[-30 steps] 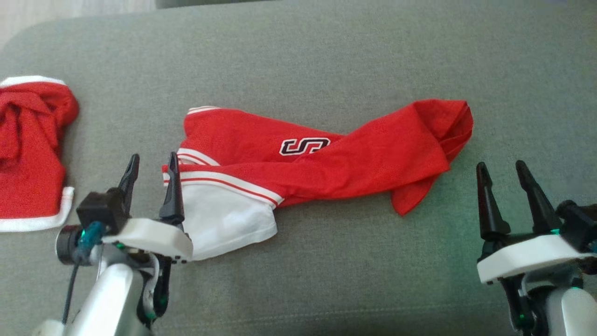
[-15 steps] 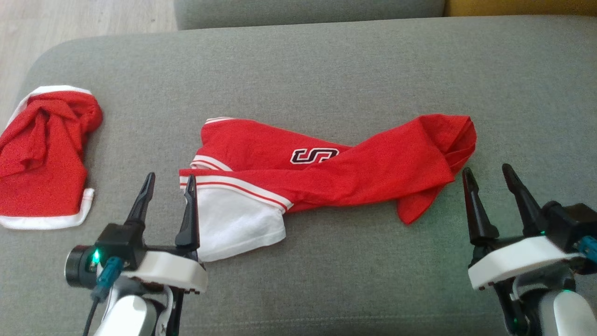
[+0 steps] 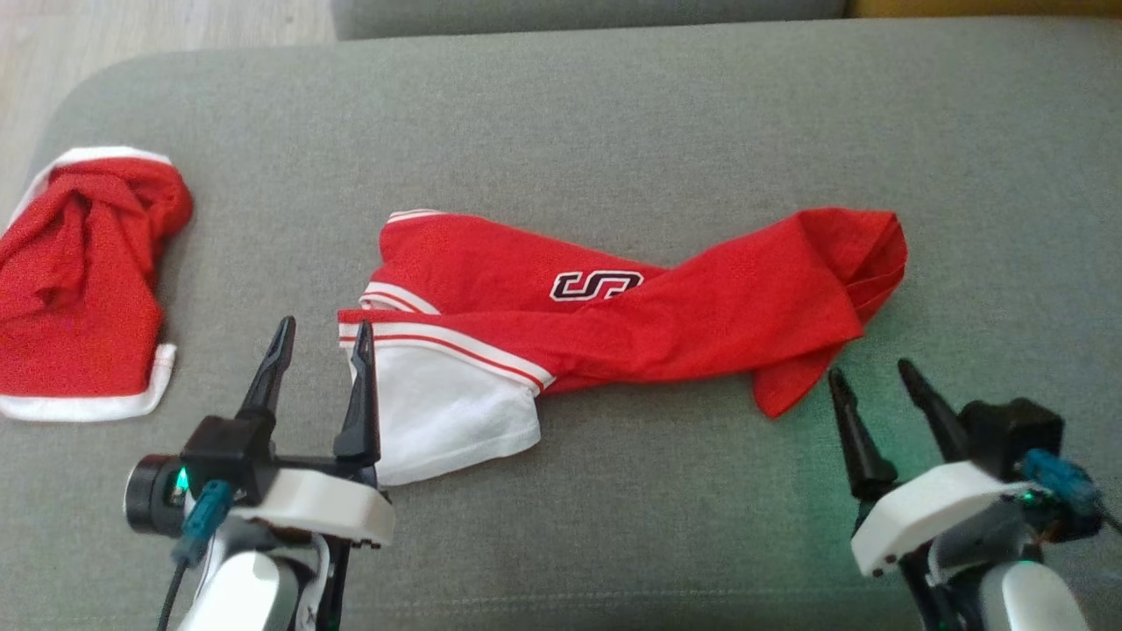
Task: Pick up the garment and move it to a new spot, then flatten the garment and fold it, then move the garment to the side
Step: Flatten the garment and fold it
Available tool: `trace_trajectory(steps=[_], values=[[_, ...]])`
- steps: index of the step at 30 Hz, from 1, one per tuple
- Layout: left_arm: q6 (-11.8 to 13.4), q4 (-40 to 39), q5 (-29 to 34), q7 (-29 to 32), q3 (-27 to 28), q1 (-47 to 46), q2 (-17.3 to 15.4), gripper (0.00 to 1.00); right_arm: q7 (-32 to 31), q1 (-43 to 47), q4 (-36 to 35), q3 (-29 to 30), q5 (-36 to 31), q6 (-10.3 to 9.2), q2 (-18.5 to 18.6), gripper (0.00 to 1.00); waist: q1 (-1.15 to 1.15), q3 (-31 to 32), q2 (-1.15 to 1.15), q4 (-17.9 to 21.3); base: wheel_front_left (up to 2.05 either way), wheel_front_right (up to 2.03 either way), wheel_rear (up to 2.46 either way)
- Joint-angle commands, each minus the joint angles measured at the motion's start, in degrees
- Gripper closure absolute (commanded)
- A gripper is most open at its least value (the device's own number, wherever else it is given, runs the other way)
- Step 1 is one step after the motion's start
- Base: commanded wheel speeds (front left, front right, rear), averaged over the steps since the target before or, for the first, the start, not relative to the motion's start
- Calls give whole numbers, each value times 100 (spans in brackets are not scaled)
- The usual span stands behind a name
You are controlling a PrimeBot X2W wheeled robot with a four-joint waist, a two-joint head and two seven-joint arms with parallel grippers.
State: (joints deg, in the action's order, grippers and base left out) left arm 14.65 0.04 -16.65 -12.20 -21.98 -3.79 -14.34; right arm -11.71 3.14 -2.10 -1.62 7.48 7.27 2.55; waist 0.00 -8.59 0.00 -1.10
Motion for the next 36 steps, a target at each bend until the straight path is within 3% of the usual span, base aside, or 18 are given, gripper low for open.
trace_trajectory(steps=[1,15,16,17,18,27,36], values=[[14,-202,21,-6,167,-257,-93,0,-16,-105,-135,-155,-47,22,67,0,0,-55,0,-14,0,0,0],[-119,-32,3,-101,-16,-585,56,0,81,-1018,1458,-291,140,22,45,0,0,-453,0,-134,0,0,0],[-127,-18,0,-106,-24,-599,60,0,55,-1071,1556,-305,188,22,43,8,0,-462,0,-142,0,0,0],[-133,-6,-2,-111,-31,-612,64,0,57,-1120,1620,-323,229,22,41,63,0,-468,0,-147,0,0,0],[-138,5,-5,-116,-33,-621,63,0,77,-1157,1657,-330,258,22,40,100,0,-469,0,-151,0,0,0],[-110,33,-14,-151,-35,-628,54,0,339,-1076,1230,133,398,22,249,100,0,-452,0,-110,0,0,0],[-105,56,-41,-165,-70,-639,59,0,209,-1132,1149,1055,493,22,667,100,0,-423,0,-100,0,0,0]])
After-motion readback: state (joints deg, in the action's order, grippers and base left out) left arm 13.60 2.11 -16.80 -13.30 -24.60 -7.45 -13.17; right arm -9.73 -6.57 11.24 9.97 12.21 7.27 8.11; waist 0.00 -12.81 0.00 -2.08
